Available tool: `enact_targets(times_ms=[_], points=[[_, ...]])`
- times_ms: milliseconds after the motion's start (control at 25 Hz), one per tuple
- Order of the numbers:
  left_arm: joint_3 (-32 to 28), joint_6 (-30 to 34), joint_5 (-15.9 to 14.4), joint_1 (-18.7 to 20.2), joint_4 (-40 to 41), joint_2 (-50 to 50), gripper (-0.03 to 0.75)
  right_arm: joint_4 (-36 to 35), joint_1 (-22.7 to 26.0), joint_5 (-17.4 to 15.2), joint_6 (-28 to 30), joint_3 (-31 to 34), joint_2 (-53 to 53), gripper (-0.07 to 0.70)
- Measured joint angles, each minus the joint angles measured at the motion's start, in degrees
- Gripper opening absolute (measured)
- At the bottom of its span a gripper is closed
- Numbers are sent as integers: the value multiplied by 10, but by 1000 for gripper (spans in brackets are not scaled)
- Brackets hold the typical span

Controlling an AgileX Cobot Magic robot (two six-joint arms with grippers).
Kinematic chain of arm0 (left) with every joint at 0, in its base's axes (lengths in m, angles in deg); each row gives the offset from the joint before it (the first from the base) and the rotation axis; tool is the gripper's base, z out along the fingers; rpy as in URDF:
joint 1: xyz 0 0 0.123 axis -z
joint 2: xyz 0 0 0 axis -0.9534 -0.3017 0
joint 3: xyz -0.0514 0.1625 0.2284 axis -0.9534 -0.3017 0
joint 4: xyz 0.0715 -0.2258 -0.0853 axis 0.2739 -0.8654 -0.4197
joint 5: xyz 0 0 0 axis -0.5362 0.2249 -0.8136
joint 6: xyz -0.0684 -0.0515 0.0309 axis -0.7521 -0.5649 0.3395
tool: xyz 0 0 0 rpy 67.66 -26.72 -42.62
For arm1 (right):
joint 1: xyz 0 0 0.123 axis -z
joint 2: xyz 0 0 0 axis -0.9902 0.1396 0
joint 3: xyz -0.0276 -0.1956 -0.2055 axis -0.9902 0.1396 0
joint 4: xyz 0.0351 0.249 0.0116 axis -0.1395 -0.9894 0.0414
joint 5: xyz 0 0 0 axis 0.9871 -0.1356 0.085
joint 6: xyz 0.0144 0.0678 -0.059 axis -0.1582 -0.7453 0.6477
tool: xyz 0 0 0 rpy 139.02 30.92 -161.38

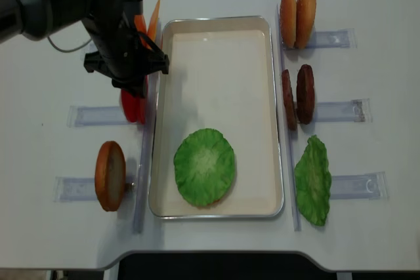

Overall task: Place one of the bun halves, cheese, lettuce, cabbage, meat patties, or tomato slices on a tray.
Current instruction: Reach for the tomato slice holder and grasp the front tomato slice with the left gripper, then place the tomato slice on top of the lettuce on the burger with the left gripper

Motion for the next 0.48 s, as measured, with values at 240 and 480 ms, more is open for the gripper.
enact_targets(times_ms=[240,480], points=[[7,5,-10,0,-23,33,66,0,0,0,0,0,0,413],[10,36,-22,0,-82,75,66,0,0,0,0,0,0,413]])
